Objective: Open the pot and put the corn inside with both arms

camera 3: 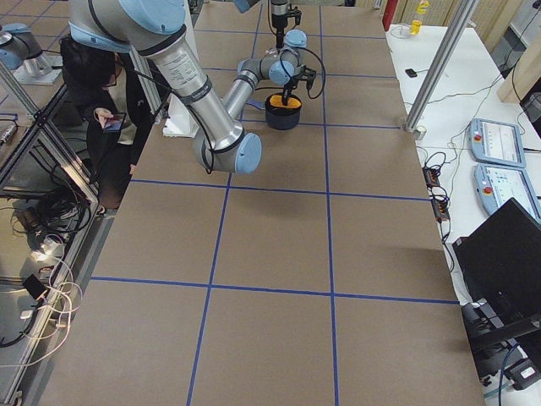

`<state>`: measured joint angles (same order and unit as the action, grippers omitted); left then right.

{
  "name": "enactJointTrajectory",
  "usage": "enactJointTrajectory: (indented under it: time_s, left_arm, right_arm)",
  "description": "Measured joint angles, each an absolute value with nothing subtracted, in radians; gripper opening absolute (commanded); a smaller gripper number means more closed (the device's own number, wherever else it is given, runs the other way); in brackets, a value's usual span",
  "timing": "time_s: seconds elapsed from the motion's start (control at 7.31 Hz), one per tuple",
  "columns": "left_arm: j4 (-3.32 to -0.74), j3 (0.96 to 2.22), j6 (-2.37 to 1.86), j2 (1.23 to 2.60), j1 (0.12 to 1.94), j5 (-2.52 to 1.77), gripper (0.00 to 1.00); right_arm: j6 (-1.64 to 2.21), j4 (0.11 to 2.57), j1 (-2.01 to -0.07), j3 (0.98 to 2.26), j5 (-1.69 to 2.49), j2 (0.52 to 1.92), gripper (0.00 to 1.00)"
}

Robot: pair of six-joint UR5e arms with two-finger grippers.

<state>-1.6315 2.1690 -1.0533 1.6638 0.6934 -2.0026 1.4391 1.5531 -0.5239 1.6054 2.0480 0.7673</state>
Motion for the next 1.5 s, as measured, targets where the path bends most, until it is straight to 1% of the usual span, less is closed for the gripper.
enactJointTrajectory:
  time_s: [0.14,0.27,0.68,0.96,1.23,1.5]
  left_arm:
    - [-1.632,2.169,-1.034,1.654,0.708,-2.011,0.41]
    - [-1.632,2.168,-1.017,1.645,0.718,-2.015,0.41]
    - [-1.633,2.161,-0.957,1.613,0.730,-2.016,0.42]
    - [-1.685,2.141,-0.919,1.561,0.731,-2.017,0.42]
    - [-1.863,2.054,-0.910,1.504,0.743,-2.024,0.42]
    - [-1.973,1.958,-0.866,1.487,0.800,-2.094,0.42]
  right_arm:
    - [1.444,1.553,-0.507,1.605,2.033,0.767,0.99]
    - [1.443,1.552,-0.497,1.606,2.022,0.767,1.00]
    - [1.402,1.553,-0.513,1.613,1.997,0.763,1.00]
    - [1.338,1.554,-0.617,1.617,2.068,0.770,1.00]
    - [1.231,1.556,-0.765,1.645,2.196,0.826,1.00]
    - [1.073,1.557,-0.915,1.673,2.302,0.918,1.00]
